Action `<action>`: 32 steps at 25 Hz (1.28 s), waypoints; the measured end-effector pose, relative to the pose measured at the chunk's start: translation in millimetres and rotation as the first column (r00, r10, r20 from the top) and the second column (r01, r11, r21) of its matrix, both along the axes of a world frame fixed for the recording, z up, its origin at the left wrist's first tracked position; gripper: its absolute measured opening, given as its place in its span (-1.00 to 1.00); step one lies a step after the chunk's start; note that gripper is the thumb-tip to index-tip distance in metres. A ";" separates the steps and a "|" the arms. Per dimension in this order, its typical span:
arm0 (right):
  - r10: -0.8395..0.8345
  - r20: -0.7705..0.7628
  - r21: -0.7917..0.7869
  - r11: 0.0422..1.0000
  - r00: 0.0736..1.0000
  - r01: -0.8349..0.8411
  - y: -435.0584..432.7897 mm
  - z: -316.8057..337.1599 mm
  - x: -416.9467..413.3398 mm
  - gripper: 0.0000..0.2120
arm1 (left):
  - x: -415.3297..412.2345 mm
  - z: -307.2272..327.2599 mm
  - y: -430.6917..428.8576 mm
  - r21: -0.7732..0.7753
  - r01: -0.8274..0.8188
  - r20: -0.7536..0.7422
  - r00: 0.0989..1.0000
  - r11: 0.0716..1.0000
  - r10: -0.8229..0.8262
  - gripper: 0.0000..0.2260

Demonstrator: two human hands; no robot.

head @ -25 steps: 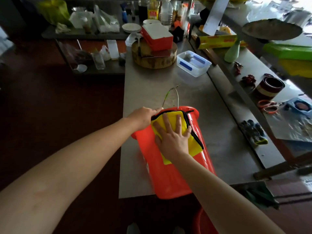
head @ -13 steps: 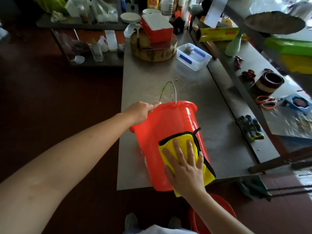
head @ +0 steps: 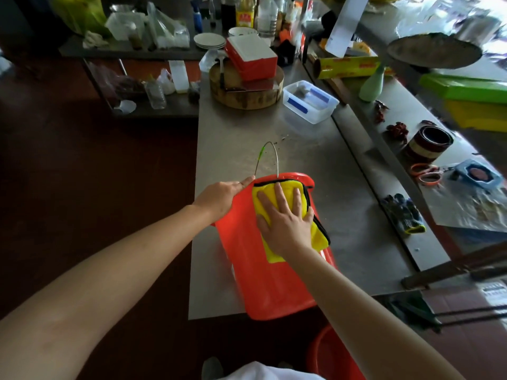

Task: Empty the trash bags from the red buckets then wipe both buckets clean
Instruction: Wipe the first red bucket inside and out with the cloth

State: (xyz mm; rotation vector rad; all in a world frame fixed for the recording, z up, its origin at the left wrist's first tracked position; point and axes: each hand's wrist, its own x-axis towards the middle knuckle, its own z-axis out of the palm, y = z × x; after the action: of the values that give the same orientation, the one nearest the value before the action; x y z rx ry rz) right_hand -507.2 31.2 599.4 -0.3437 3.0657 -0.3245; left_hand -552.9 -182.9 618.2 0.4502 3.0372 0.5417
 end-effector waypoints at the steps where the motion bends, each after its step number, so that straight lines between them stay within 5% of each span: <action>1: 0.005 0.003 0.000 1.000 1.000 -0.005 -1.6 0.9 -4.3 -0.43 | -1.6 -0.2 -1.0 -0.003 -0.002 -0.002 1.000 1.000 0.002 -0.36; 11: 0.047 -0.158 0.065 0.997 0.986 -0.038 51.5 -37.9 89.8 -0.45 | -5.2 -4.8 0.6 -0.018 -0.012 0.031 0.999 1.000 0.013 -0.30; 13: 0.042 -0.167 0.070 0.997 0.985 -0.031 55.1 -41.6 99.8 -0.45 | -3.3 -1.6 14.7 0.003 -0.022 -0.108 0.994 1.000 0.022 -0.35; 16: 0.024 -0.152 0.060 0.998 0.988 -0.014 48.4 -37.1 99.2 -0.46 | -15.5 12.1 51.1 -0.154 0.134 -0.371 0.911 0.979 -0.183 -0.49; 21: 0.039 -0.129 0.058 0.998 0.991 -0.032 36.2 -36.4 102.9 -0.47 | -33.7 23.8 83.8 -0.357 0.172 -0.100 0.970 0.918 -0.221 -0.44; 32: 0.008 0.090 -0.083 0.997 0.996 -0.001 2.3 5.1 -9.2 -0.42 | -42.9 46.4 30.8 -0.221 0.286 0.053 0.958 0.932 -0.282 -0.34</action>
State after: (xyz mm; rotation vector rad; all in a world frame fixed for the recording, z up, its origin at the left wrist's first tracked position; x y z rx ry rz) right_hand -516.4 33.6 604.5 -0.3294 2.9685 -0.4546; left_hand -595.7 -152.1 664.6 0.8442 2.8887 0.1794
